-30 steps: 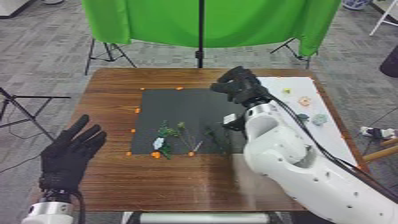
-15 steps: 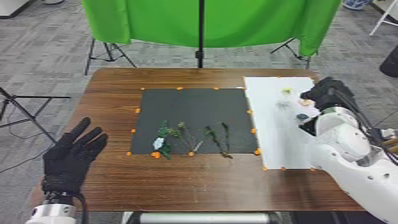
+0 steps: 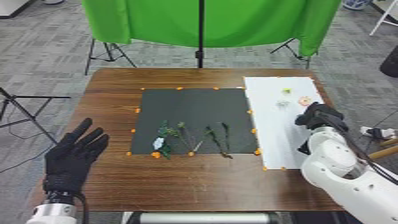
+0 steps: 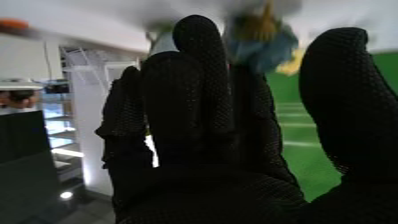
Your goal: Arrange flowers
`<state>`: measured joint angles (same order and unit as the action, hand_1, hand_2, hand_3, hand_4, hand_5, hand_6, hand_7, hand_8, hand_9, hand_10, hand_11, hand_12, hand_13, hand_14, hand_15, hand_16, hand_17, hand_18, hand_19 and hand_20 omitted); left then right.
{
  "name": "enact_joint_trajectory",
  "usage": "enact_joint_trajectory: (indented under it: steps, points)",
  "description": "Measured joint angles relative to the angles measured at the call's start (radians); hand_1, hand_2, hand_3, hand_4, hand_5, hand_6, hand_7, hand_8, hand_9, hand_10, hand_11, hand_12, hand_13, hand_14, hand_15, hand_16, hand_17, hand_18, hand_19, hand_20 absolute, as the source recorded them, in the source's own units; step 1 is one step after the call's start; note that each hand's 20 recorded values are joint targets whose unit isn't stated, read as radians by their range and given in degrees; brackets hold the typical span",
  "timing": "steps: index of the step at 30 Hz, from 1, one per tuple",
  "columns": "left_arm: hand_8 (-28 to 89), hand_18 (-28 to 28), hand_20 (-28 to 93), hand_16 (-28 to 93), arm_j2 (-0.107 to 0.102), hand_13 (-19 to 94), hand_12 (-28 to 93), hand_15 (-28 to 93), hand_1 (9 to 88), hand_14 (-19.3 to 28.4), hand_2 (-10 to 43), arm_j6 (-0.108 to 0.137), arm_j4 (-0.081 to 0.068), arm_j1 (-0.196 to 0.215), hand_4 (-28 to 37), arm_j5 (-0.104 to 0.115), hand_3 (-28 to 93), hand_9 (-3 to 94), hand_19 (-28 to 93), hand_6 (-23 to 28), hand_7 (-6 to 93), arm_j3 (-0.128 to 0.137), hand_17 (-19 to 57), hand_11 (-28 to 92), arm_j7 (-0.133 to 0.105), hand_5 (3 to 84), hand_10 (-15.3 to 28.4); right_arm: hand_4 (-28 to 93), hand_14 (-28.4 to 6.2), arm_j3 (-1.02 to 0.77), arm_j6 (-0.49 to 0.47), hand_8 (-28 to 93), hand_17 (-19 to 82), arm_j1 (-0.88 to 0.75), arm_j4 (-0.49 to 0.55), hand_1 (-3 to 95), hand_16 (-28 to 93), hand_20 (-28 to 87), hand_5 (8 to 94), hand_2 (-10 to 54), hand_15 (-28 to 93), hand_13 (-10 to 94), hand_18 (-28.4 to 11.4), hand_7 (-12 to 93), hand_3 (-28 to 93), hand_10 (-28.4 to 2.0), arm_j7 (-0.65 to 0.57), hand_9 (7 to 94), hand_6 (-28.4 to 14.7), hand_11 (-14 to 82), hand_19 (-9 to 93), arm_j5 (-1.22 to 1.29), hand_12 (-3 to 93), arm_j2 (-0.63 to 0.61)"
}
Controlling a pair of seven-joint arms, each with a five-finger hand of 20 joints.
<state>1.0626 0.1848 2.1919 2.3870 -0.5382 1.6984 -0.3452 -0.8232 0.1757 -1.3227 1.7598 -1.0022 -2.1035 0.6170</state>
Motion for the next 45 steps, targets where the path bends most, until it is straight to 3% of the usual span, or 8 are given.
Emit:
enact_joint_trajectory:
  steps: [8,13,19,23,27,35,40,45]
  points:
    - [-9,27.9,5,-8,0.016,24,11,49,21.1,28.4,6.1,-0.018,0.001,-0.005,-27.3,-0.020,82,36.0,57,9.3,10.5,0.008,-10.1,22,0.027,37.5,21.2,-28,-5.4,0.166,0.005,-1,33,0.128,-0.079,56.6,20,34,87.6,-9.5,65,80,-22.6,12,61,-7.1,0.004,92.0,4.5,25.3,82,-0.106,26.1,0.003]
    - [-9,27.8,5,-8,0.020,24,11,49,21.1,28.4,6.0,-0.021,0.001,-0.004,-27.5,-0.022,82,36.0,57,9.3,10.4,0.008,-10.1,21,0.029,37.5,21.1,-28,-5.1,0.175,0.055,-1,34,0.131,-0.076,56.4,21,33,89.5,-9.5,65,81,-22.1,13,64,-7.4,0.005,93.5,3.6,28.2,83,-0.157,25.0,0.010]
    - [-9,27.8,5,-8,0.022,24,11,49,21.1,28.4,6.0,-0.021,0.002,0.005,-27.7,-0.021,82,36.0,57,9.3,10.4,0.016,-10.1,21,0.028,37.5,21.0,-28,-5.0,0.147,0.126,0,32,0.102,0.018,54.8,21,34,89.7,-9.5,65,81,-20.4,13,67,-7.6,0.034,93.7,3.3,29.9,84,-0.190,24.7,0.011]
    - [-9,27.8,5,-8,0.020,24,11,49,21.0,28.4,6.0,-0.021,0.007,0.012,-27.7,-0.021,82,36.0,57,9.3,10.4,0.019,-10.1,22,0.025,37.5,21.0,-28,-4.8,0.191,0.142,0,31,0.164,0.070,54.4,21,34,89.7,-9.5,66,81,-19.7,13,67,-7.6,0.133,93.7,3.4,30.8,85,-0.184,24.6,0.051]
    - [-9,27.8,5,-8,0.016,24,11,49,21.0,28.4,6.1,-0.021,0.014,0.012,-27.7,-0.022,82,36.0,57,9.3,10.4,0.019,-10.0,22,0.020,37.4,21.1,-28,-4.8,0.325,0.154,0,30,0.310,0.036,53.8,22,34,89.6,-9.5,66,80,-19.3,13,67,-7.5,0.241,93.7,3.5,31.6,85,-0.155,24.5,0.161]
    - [-9,27.8,6,-8,-0.042,24,11,49,20.9,28.4,6.0,-0.012,0.015,0.003,-27.6,-0.012,82,36.0,57,9.4,10.4,0.007,-9.9,22,-0.017,37.5,21.1,-28,-4.8,0.420,0.138,0,30,0.473,-0.197,52.7,22,35,89.0,-9.5,68,79,-19.3,13,68,-7.6,0.397,92.8,3.9,34.6,85,-0.135,23.5,0.499]
    - [-9,27.8,6,-8,-0.081,24,11,49,21.0,28.4,6.0,0.001,0.015,-0.011,-27.7,0.000,82,36.0,57,9.3,10.4,0.002,-9.9,22,-0.038,37.6,21.1,-28,-4.9,0.571,0.130,0,29,0.584,-0.316,52.5,22,35,88.3,-9.5,68,78,-19.4,13,68,-7.7,0.390,91.9,4.2,35.4,85,-0.135,23.2,0.636]
    - [-9,27.9,6,-8,-0.104,24,11,49,21.0,28.4,6.0,0.001,0.014,-0.046,-27.6,0.001,82,36.1,57,9.4,10.4,-0.005,-9.8,22,-0.041,37.6,21.2,-28,-5.2,0.637,0.078,-1,29,0.636,-0.342,51.4,22,35,86.8,-9.5,70,77,-19.4,12,67,-8.0,0.360,90.5,4.5,36.7,85,-0.089,22.1,0.705]
